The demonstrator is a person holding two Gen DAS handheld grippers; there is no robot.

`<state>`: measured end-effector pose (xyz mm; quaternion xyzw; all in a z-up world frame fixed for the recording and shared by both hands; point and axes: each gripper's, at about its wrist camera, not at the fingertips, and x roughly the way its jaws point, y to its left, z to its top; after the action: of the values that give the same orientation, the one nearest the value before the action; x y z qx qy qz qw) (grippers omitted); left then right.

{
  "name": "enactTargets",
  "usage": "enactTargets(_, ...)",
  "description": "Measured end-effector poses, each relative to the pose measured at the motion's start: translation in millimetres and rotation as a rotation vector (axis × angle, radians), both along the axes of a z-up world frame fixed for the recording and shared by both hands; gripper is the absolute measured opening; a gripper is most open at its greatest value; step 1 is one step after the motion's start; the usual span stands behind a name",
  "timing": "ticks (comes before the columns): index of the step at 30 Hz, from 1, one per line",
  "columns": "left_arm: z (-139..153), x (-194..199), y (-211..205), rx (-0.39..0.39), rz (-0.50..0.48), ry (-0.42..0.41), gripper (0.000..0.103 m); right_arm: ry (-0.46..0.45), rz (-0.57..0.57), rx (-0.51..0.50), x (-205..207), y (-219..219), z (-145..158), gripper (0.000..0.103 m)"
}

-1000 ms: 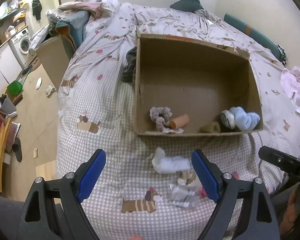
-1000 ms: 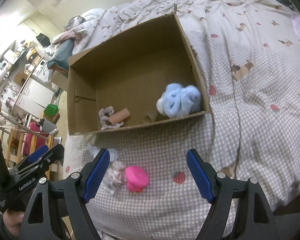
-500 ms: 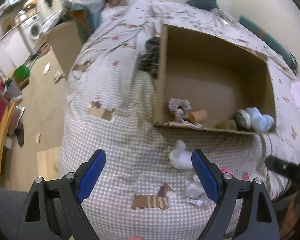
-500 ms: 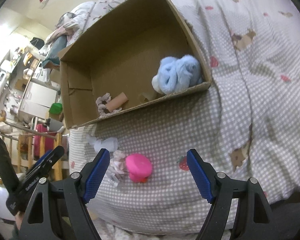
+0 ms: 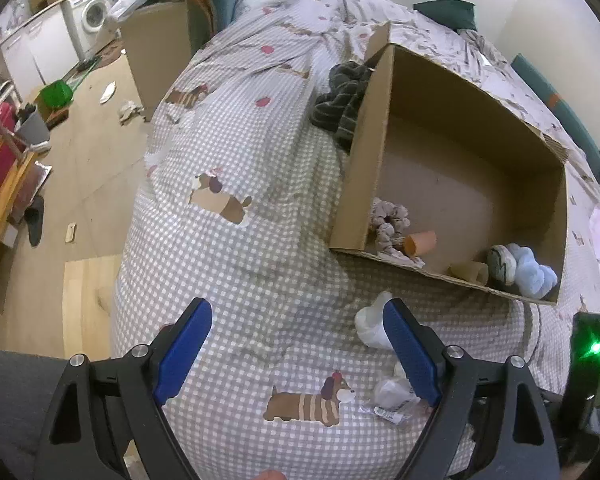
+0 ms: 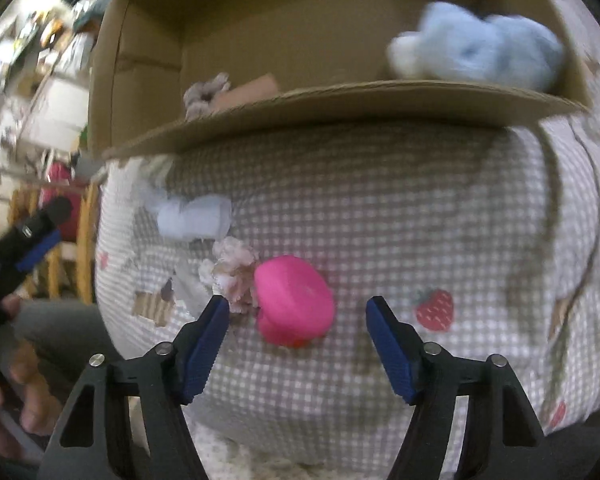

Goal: Organize soft objects
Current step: 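Move the right gripper down to the pink rubber duck and grasp it, then grasp the clear barcode bag with the left gripper while the right gripper holds the duck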

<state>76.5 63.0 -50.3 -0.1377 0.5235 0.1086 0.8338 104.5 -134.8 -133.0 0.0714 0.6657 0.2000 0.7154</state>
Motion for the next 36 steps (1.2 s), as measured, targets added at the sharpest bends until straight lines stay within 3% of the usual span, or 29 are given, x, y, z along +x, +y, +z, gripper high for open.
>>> enactTargets(1, -1, 0, 1, -0.003, 0.006, 0.003, 0.086, 0.002, 0.016, -0.007, 0, 4, -3, 0.060)
enactTargets(2, -1, 0, 3, -0.007, 0.011, 0.006, 0.086, 0.008, 0.028, -0.014, 0, 8, -6, 0.047)
enactTargets(8, -13, 0, 1, -0.027, -0.003, 0.051, 0.086, -0.039, 0.041, -0.028, -2, 9, 4, 0.045)
enactTargets(17, -48, -1, -65, -0.110, -0.276, 0.162, 0.084, -0.121, -0.152, 0.058, 1, -47, 39, 0.045)
enactTargets(24, -79, 1, -107, -0.113, -0.426, 0.256, 0.084, -0.117, -0.182, 0.078, -2, -63, 42, 0.045)
enactTargets(29, -91, 3, -111, -0.067, -0.434, 0.279, 0.055, -0.117, -0.181, 0.090, -1, -66, 42, 0.045)
enactTargets(36, -82, -5, -96, -0.100, -0.406, 0.263, 0.040, -0.122, -0.156, 0.093, -1, -59, 44, 0.045)
